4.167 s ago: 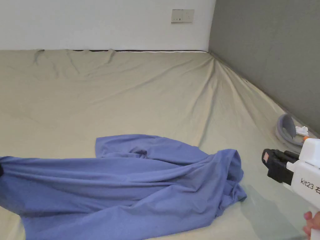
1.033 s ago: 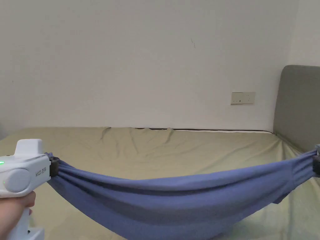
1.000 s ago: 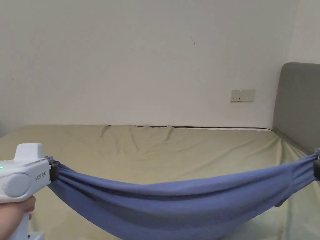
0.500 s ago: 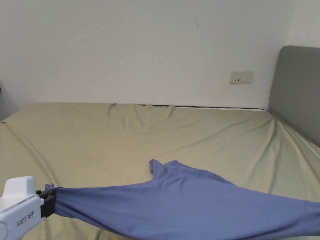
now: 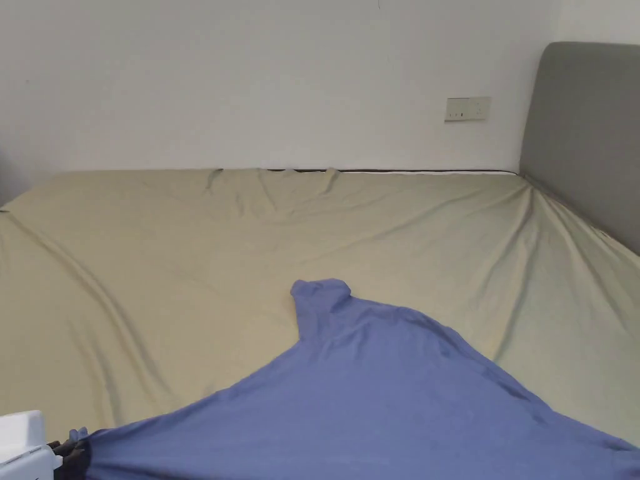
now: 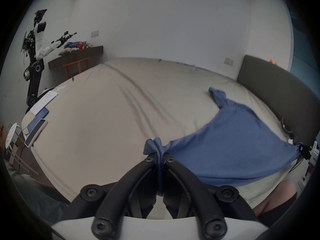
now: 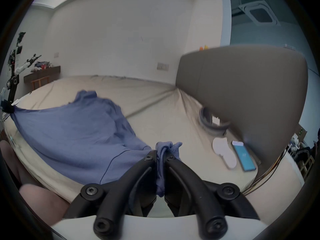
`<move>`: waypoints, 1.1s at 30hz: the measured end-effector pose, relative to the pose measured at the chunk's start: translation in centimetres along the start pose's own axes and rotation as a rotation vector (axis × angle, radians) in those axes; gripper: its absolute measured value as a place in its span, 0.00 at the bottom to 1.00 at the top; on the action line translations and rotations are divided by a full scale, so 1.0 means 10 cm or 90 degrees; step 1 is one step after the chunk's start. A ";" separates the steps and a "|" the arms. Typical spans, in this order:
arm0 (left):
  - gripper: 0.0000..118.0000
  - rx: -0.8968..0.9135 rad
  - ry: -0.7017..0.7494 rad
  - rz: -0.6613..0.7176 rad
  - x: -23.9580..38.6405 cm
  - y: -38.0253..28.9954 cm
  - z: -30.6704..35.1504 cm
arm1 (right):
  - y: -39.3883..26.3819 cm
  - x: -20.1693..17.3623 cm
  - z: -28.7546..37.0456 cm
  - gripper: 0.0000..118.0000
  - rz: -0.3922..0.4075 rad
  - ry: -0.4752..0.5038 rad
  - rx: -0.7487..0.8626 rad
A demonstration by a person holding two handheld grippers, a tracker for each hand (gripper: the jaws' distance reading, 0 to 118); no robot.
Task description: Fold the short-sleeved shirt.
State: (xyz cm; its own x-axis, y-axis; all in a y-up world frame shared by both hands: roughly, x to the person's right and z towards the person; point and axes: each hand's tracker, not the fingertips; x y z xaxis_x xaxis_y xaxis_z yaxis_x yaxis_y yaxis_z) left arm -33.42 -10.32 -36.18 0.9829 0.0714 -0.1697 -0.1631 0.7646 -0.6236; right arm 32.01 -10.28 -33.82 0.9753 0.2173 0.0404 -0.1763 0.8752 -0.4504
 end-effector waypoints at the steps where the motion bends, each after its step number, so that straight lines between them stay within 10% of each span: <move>1: 0.02 -0.021 0.008 -0.001 -0.01 -0.05 -0.07 | -0.07 0.00 -0.09 0.04 -0.002 0.012 -0.030; 6: 0.04 -0.092 0.023 -0.031 -0.01 -0.32 -0.31 | -0.40 -0.02 -0.32 0.04 0.010 0.007 -0.111; 9: 0.37 -0.089 0.062 -0.051 0.02 -0.46 -0.30 | -0.46 0.01 -0.34 0.07 0.007 0.045 -0.135; 11: 0.72 -0.062 0.092 -0.040 -0.01 -0.50 -0.24 | -0.54 0.06 -0.31 0.38 -0.002 0.029 -0.131; 13: 0.85 -0.083 0.091 -0.027 -0.03 -0.44 -0.16 | -0.56 0.23 -0.29 0.77 -0.087 0.015 -0.129; 15: 0.85 -0.053 0.087 -0.017 -0.02 -0.38 0.06 | -0.51 0.38 -0.19 0.84 -0.172 0.035 -0.092; 18: 0.86 0.059 0.079 -0.041 0.13 -0.15 0.55 | -0.13 0.34 0.14 0.84 -0.169 0.040 -0.016; 21: 0.71 0.185 0.055 -0.051 0.23 -0.02 1.10 | 0.31 0.26 0.44 0.66 -0.188 0.066 0.083; 24: 0.09 0.261 0.071 -0.068 0.28 -0.04 1.45 | 0.60 0.05 0.70 0.04 -0.168 0.105 0.158; 33: 0.00 0.154 0.037 -0.055 0.04 -0.24 1.10 | 0.65 -0.58 0.69 0.00 -0.122 0.200 0.115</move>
State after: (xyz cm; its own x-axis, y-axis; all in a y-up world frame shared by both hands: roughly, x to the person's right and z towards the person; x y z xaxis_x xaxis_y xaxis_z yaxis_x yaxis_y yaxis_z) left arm -31.72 -5.14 -26.36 0.9846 -0.0328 -0.1715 -0.0464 0.8977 -0.4382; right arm 24.27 -2.86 -30.78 0.9812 -0.0746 -0.1781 0.0187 0.9548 -0.2967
